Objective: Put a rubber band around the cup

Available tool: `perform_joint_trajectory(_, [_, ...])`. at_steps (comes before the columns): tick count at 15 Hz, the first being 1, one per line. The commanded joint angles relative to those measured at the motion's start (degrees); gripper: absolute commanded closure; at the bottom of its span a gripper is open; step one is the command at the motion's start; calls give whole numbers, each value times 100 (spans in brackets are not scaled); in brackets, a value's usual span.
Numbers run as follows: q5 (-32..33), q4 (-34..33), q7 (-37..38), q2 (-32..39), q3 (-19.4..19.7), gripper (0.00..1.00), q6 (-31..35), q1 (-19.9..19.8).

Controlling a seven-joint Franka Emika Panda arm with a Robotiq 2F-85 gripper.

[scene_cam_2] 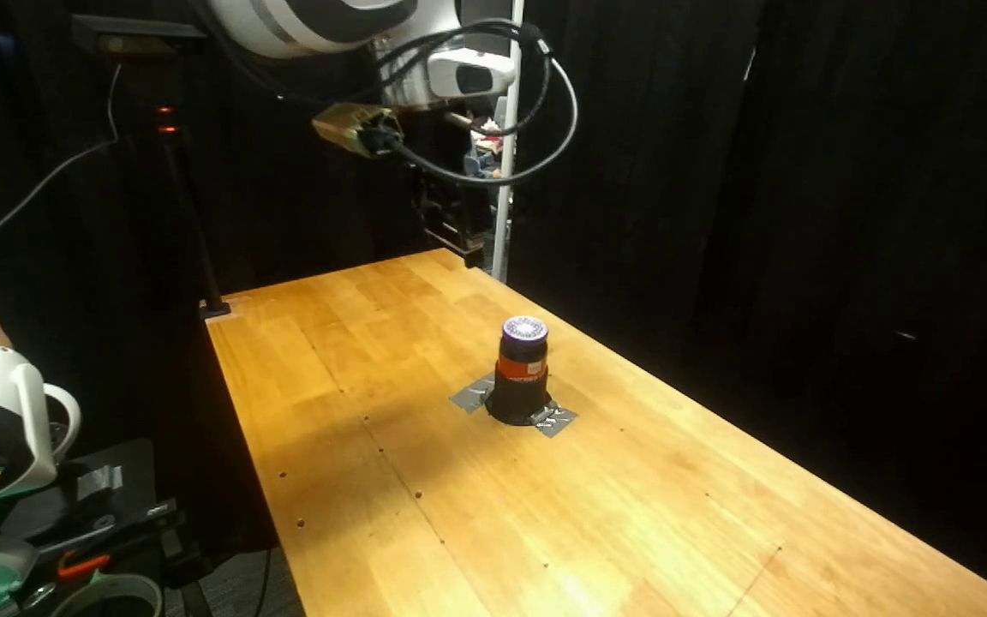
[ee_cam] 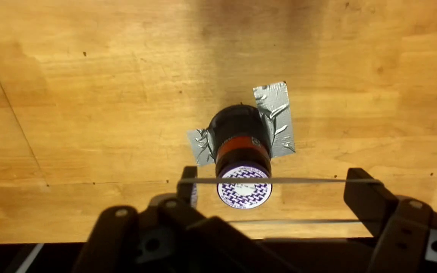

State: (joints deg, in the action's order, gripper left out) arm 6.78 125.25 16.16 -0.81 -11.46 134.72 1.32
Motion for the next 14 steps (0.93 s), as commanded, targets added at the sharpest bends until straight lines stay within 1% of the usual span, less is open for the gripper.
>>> perform_joint_trajectory(1, [75,-1065,85,1140,281,0,101,181])
perform_joint_trajectory(7, [-75,-2071,115,2306,689,0,116,417])
perform_joint_trajectory(10, [-72,-2431,203,2698,825,0,214,556])
perform_joint_trajectory(14, [-108,-2849,298,3159,970,0,160,685])
